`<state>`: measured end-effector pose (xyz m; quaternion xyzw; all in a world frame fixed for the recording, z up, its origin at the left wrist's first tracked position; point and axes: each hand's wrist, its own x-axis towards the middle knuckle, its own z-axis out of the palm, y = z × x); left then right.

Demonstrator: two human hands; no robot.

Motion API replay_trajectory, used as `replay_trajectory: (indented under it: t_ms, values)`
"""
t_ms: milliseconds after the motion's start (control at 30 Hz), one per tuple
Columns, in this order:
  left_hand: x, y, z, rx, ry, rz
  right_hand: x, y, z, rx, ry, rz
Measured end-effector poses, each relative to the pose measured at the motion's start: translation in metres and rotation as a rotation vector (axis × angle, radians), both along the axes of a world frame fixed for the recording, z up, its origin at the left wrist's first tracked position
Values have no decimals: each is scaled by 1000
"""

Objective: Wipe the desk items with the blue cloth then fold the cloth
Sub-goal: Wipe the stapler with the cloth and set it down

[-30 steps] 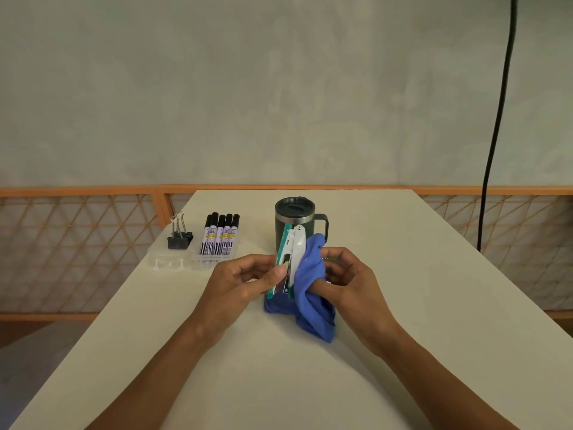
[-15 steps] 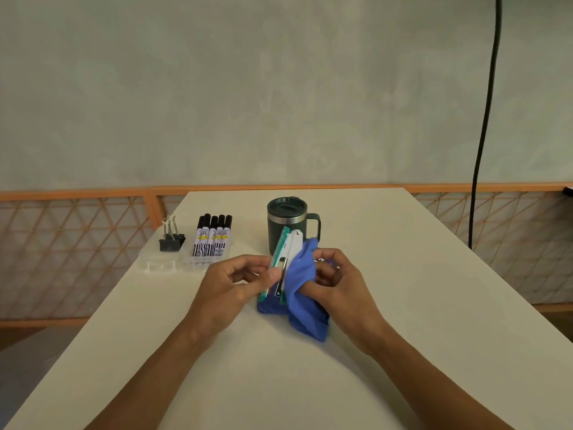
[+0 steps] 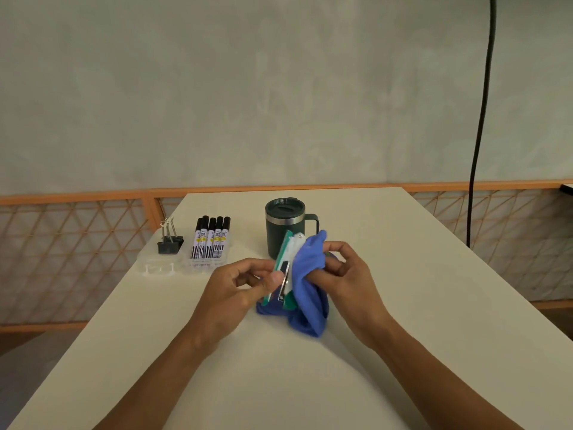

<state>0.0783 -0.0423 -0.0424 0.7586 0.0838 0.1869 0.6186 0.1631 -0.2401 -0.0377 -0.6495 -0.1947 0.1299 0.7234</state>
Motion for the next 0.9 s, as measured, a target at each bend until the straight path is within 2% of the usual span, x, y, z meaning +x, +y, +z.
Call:
replay_trajectory:
  t_ms: [67, 267, 467, 600, 800, 900]
  values:
    - [1, 4, 1, -118, -18, 36, -4, 2, -3, -40, -8, 56]
    - [4, 4, 4, -298, -61, 79, -11, 11, -17, -190, -78, 105]
    - [3, 13, 2, -468, -89, 30, -13, 10, -11, -34, 5, 86]
    - [6, 3, -8, -440, -76, 16, -18, 11, -9, 26, -16, 59]
    - [3, 1, -3, -184, -146, 25, -13, 4, -5, 72, -74, -10]
    - [0, 18, 5, -194, -178, 28, -6, -4, -2, 55, -104, -16]
